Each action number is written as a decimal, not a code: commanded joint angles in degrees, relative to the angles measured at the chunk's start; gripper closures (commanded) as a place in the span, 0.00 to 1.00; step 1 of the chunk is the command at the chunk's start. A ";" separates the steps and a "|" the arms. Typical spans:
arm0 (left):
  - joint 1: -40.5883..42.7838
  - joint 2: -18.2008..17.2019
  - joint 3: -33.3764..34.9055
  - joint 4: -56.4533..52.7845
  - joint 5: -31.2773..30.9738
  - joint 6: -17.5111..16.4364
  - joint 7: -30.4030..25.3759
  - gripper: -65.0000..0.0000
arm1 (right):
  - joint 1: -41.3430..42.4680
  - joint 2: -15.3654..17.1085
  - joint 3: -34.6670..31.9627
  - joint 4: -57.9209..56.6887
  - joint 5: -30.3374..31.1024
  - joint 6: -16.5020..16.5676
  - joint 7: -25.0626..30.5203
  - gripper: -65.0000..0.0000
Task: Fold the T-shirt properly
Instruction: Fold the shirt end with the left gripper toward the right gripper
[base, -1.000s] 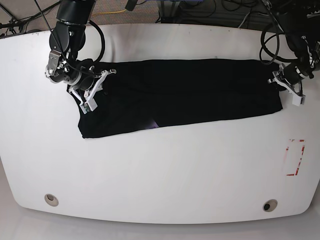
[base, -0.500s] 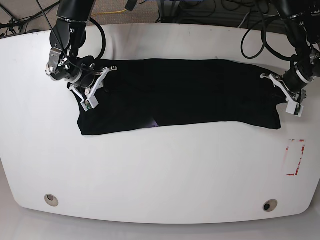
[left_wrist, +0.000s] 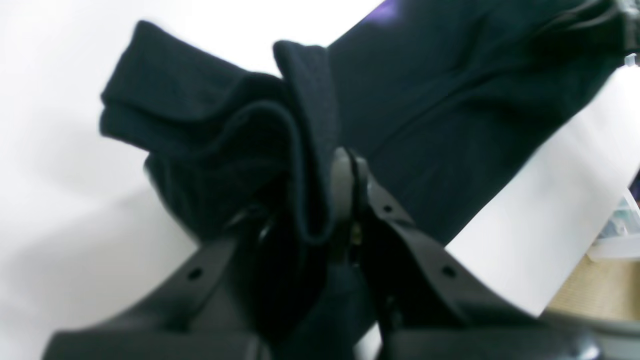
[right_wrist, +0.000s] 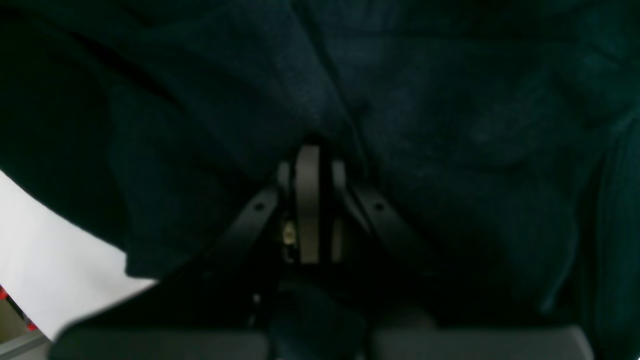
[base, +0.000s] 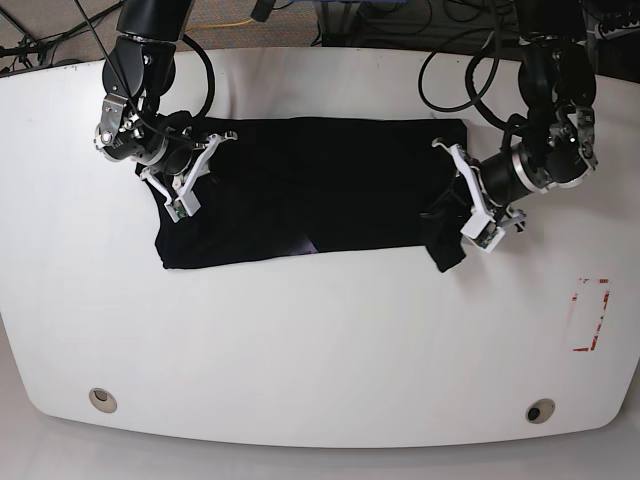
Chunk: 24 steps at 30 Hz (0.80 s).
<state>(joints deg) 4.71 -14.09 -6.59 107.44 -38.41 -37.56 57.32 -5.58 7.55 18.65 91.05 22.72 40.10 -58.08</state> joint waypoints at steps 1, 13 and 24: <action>-1.24 2.35 2.06 -0.05 2.15 0.07 -0.84 0.97 | 0.00 0.49 0.11 0.52 -0.87 -0.10 -1.56 0.96; -6.34 8.42 10.15 -4.19 10.06 -0.02 -0.92 0.97 | 0.27 -0.74 0.11 1.66 -0.79 -0.10 -1.65 0.96; -6.78 8.42 10.41 -6.56 10.15 0.15 -0.92 0.72 | 0.18 -1.09 0.11 1.39 -0.87 -0.10 -1.65 0.96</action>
<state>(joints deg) -0.95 -5.63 3.81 100.05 -26.98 -37.34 57.63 -5.61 6.20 18.70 92.09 22.52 40.07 -58.72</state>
